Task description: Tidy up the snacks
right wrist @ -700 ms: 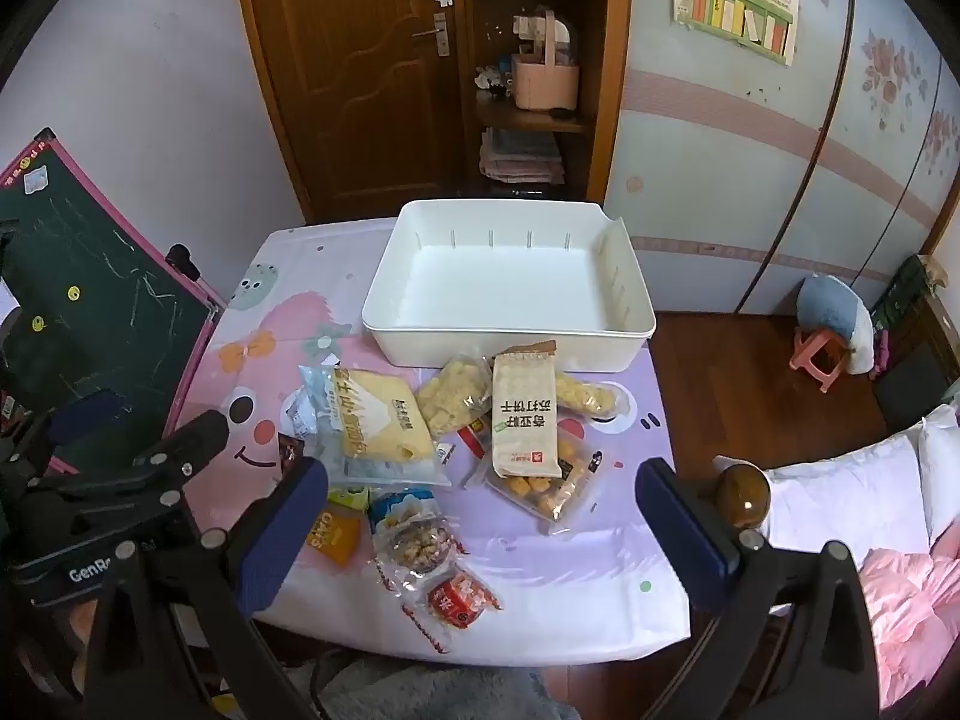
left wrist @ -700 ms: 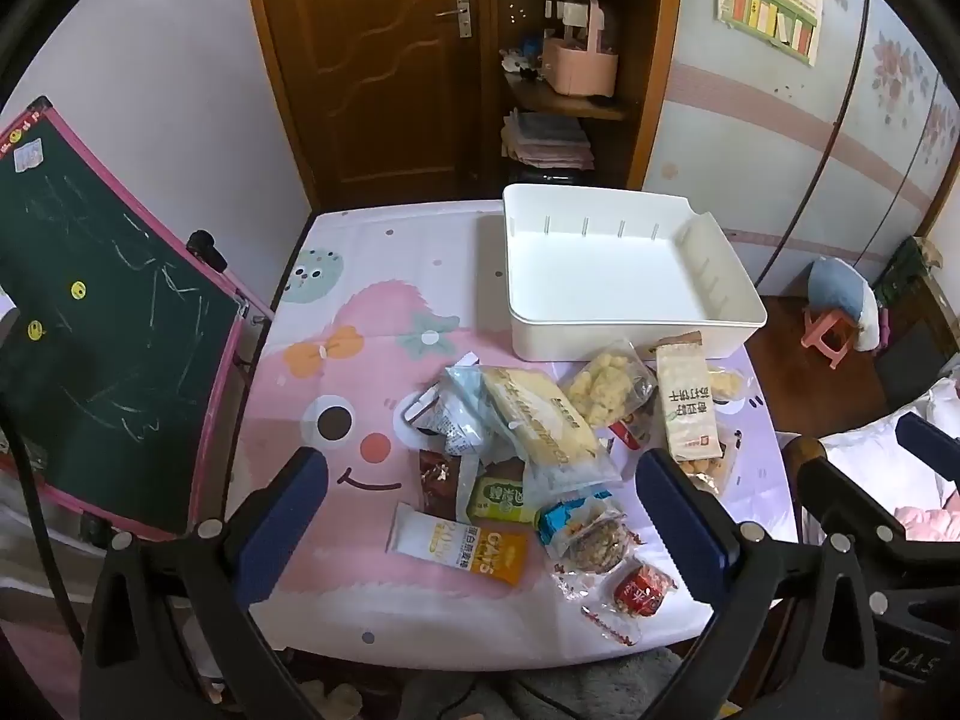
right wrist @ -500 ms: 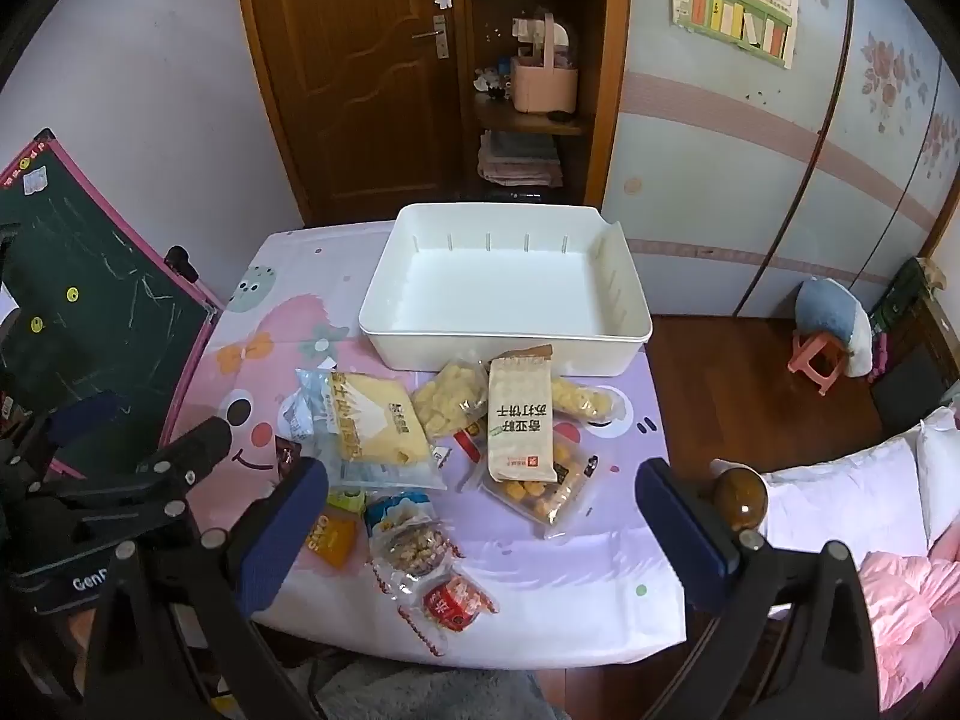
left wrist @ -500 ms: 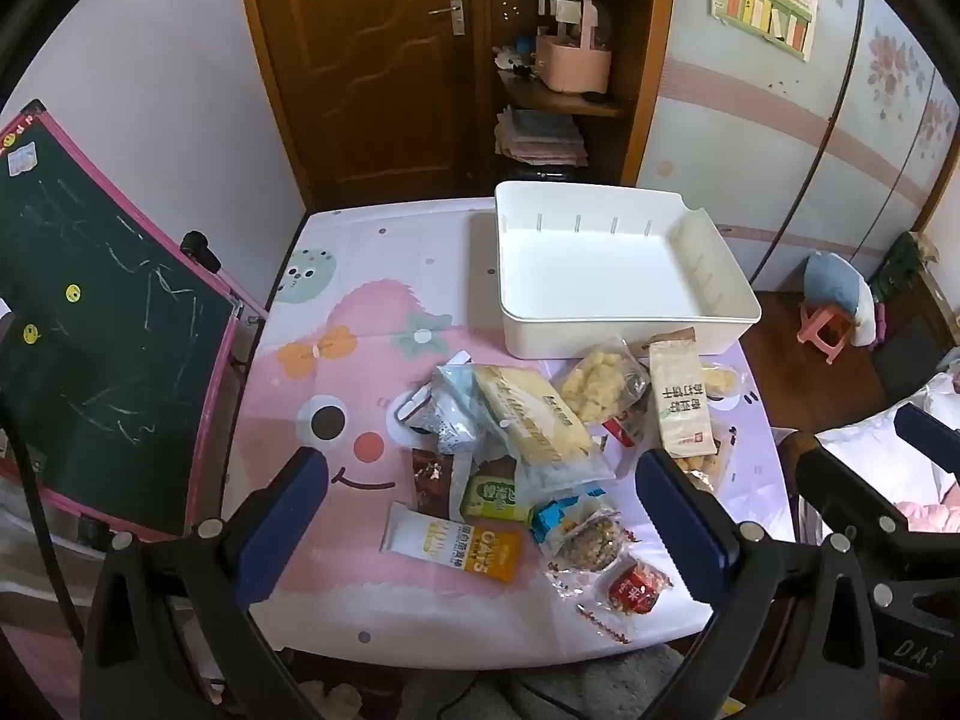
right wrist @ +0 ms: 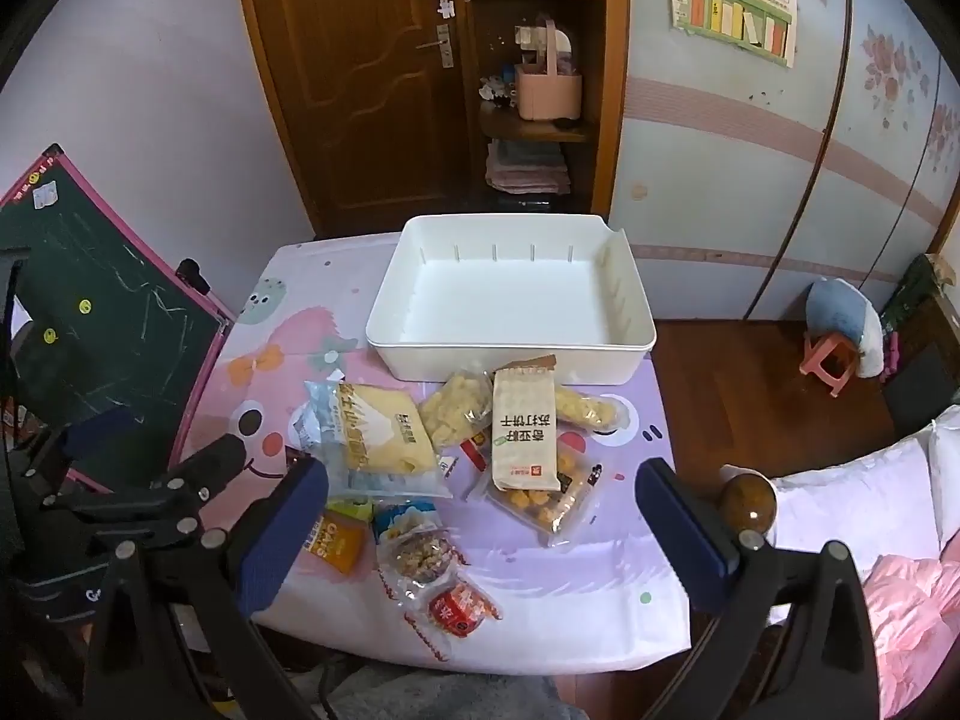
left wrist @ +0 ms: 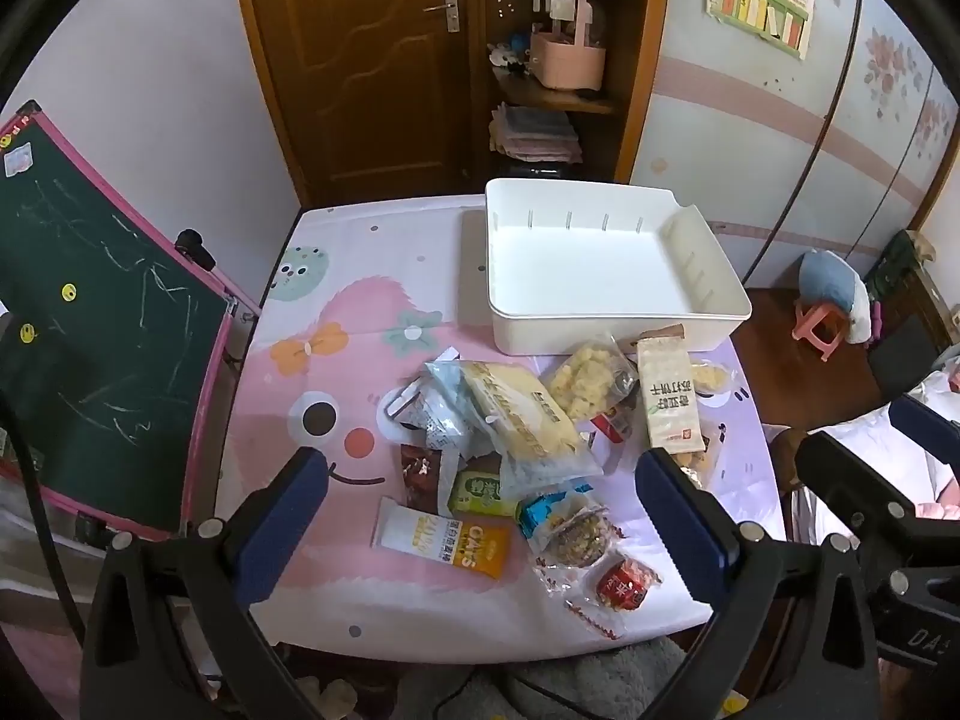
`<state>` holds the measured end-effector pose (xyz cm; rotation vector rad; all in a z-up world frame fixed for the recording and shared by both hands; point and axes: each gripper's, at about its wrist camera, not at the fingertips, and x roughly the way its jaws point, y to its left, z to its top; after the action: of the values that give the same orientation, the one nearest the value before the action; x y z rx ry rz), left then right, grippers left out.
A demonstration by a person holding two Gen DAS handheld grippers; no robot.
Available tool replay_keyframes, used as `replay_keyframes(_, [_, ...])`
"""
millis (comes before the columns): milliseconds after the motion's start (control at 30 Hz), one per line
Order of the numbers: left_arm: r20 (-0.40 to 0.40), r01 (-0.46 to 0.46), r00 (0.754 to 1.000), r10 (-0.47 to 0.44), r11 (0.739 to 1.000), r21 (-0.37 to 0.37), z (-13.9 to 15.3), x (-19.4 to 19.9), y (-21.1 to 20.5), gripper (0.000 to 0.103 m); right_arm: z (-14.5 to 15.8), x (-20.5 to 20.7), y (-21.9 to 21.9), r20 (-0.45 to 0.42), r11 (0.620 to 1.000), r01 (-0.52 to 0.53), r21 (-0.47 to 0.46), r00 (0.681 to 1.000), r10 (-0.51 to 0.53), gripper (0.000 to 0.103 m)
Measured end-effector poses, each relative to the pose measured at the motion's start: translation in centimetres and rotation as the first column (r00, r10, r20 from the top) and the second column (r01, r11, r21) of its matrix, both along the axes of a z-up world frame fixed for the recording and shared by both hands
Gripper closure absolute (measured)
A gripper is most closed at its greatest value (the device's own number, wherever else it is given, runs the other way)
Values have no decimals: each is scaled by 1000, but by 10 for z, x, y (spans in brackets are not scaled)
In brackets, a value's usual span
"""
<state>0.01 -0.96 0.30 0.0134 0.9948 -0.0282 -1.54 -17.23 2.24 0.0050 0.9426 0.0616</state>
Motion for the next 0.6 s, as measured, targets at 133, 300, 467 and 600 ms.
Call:
replay_keyframes(133, [-9,-4,1000,4,1000,-8,-1,-1,0,1,0,0,0,-2,1000,1,-3,1000,-1,0])
replay_keyframes(300, [-19,-3,1000,3,1000,-14,-2,-3,0,1,0,0,0,0,1000,1,2,1000,-1,0])
replay_keyframes(467, [-26,-2,1000,1,1000,-19,-2,-4,0,1,3,-1,2,15,1000,1,-2,1000,-1,0])
replay_keyframes(600, [-33,-1,999,0,1000,-22,-1,-4,0,2,6,-3,3,29,1000,-1,-2,1000,1,0])
